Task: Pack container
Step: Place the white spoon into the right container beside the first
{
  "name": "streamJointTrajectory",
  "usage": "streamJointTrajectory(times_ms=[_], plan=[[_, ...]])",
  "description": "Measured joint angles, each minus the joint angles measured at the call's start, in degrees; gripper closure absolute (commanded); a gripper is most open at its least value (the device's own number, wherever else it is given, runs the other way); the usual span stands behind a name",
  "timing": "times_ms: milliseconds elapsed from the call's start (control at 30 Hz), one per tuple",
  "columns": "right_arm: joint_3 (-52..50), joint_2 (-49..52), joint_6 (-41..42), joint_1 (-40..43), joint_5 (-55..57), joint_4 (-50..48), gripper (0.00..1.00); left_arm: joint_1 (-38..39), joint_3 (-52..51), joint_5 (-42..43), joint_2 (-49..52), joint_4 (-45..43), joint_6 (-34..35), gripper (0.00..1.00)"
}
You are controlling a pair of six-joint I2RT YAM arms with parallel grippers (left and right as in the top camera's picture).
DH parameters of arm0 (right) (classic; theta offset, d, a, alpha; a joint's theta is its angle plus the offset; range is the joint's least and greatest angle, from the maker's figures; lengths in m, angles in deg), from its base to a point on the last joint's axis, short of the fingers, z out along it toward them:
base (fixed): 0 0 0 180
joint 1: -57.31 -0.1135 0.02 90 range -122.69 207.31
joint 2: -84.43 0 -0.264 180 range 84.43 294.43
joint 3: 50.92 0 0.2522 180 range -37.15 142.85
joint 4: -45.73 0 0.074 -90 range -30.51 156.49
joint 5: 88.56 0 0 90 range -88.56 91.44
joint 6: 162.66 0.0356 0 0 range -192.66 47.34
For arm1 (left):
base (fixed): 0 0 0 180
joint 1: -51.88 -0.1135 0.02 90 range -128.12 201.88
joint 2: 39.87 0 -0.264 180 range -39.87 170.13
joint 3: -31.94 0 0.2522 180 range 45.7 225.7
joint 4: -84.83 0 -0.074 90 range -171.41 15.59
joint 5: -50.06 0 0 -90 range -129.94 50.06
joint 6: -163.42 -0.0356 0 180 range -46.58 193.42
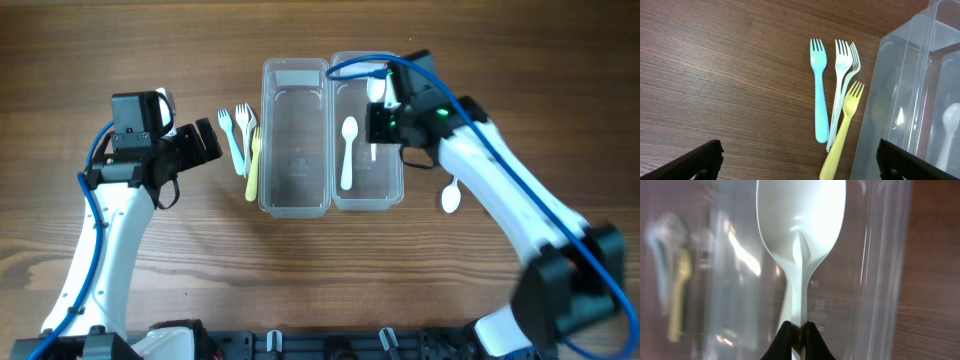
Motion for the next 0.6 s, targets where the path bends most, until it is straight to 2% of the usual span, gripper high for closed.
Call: streamJointTrajectory(times_ms=[33,67,133,167,200,433,600], plan=[[-0.1,1.7,0.2,0.0,0.0,0.0,0.78,0.0,0.0,0.0,0.0,0.0,0.0,0.0],[-0.2,2.5,0.1,0.0,-0.2,0.0,0.75,0.0,0.0,0.0,0.0,0.0,0.0,0.0],[-0.5,2.9,0.5,0.0,-0.5,0.0,0.57,0.0,0.0,0.0,0.0,0.0,0.0,0.0],[-0.5,2.6,0.2,0.0,-0.5,-0.2,0.43,0.0,0.0,0.0,0.0,0.0,0.0,0.0],[-0.5,2.2,0.5,0.0,-0.7,-0.3,0.38,0.0,0.0,0.0,0.0,0.0,0.0,0.0],[-0.4,-8.3,1.0,1.5,-0.5,1.1,0.35,0.0,0.0,0.0,0.0,0.0,0.0,0.0],[0.9,-18.2,2.1,8.5,4.5,7.0,0.32,0.0,0.0,0.0,0.0,0.0,0.0,0.0]])
